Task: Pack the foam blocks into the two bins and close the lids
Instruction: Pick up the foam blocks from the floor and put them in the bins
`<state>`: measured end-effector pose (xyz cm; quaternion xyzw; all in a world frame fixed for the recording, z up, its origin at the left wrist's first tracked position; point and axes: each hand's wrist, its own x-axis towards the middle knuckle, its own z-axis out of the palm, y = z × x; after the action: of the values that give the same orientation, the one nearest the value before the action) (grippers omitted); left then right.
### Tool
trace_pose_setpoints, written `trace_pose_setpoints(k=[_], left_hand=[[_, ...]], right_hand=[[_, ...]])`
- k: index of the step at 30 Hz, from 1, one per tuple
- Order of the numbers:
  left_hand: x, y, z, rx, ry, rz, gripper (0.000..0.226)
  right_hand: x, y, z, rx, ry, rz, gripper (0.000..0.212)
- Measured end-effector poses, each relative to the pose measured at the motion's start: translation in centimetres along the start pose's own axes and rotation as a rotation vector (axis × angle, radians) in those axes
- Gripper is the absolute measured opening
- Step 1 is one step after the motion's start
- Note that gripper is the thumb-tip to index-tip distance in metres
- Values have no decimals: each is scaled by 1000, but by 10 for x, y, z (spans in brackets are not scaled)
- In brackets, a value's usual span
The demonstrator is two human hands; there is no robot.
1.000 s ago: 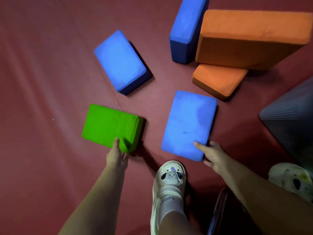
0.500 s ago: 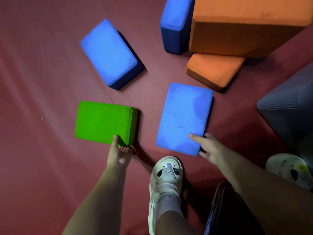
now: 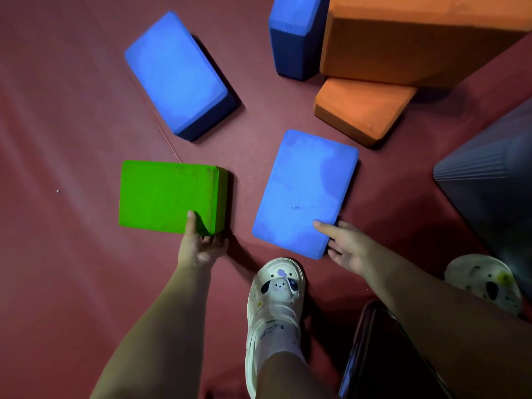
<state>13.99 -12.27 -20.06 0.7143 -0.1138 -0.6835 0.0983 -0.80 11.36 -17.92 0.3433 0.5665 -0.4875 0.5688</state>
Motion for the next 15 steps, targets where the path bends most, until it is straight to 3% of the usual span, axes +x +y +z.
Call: trace_pose_setpoints(k=[3, 8, 15], left_hand=[[4, 1, 7, 25, -1, -23, 33], [1, -6, 26, -105, -63, -6, 40], [-10, -14, 44, -274, -91, 96, 24]], right_hand=[[-2, 1, 4, 86, -15, 47, 12], [-3, -2, 11, 129, -41, 84, 12], [-6, -3, 13, 166, -45, 111, 14]])
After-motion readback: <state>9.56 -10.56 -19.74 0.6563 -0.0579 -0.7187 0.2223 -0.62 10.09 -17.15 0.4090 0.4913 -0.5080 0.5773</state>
